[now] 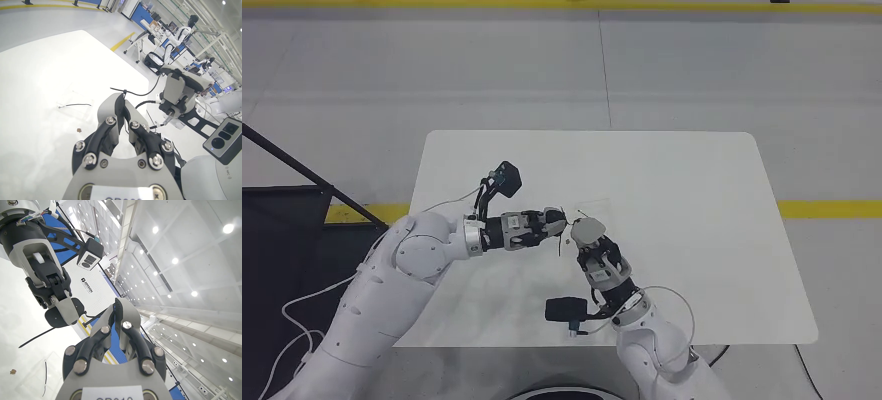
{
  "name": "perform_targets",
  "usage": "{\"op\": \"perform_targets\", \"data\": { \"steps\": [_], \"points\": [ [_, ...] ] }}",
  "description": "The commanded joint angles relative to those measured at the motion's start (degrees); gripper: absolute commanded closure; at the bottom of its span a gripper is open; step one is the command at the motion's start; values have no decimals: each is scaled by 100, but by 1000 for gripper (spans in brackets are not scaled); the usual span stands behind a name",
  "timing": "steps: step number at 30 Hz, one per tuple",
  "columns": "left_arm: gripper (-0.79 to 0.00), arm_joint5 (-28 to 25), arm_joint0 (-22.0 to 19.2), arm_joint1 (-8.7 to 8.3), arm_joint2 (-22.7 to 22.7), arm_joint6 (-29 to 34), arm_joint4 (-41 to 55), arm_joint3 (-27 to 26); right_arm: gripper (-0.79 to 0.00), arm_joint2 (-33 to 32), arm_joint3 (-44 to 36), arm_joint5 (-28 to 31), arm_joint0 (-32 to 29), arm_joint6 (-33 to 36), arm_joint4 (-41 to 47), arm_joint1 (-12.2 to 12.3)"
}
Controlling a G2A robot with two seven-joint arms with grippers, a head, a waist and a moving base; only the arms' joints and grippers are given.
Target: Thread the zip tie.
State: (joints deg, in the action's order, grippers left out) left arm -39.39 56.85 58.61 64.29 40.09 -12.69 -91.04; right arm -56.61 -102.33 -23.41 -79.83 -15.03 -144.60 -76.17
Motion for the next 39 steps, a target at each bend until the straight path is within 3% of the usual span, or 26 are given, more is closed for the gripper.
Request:
{"op": "perform_targets", "data": {
  "steps": [1, 29, 39],
  "points": [
    [0, -32, 12, -3, 4, -19, -45, -9, 0, 1, 8, -29, 5, 16, 13, -8],
    [0, 31, 34, -10, -47, -100, -193, -34, 0, 9, 74, -306, -4, -91, 191, -106],
    [0, 25, 66, -21, -34, -92, -219, -82, 0, 91, 206, -116, 85, 22, 15, -148]
  ]
}}
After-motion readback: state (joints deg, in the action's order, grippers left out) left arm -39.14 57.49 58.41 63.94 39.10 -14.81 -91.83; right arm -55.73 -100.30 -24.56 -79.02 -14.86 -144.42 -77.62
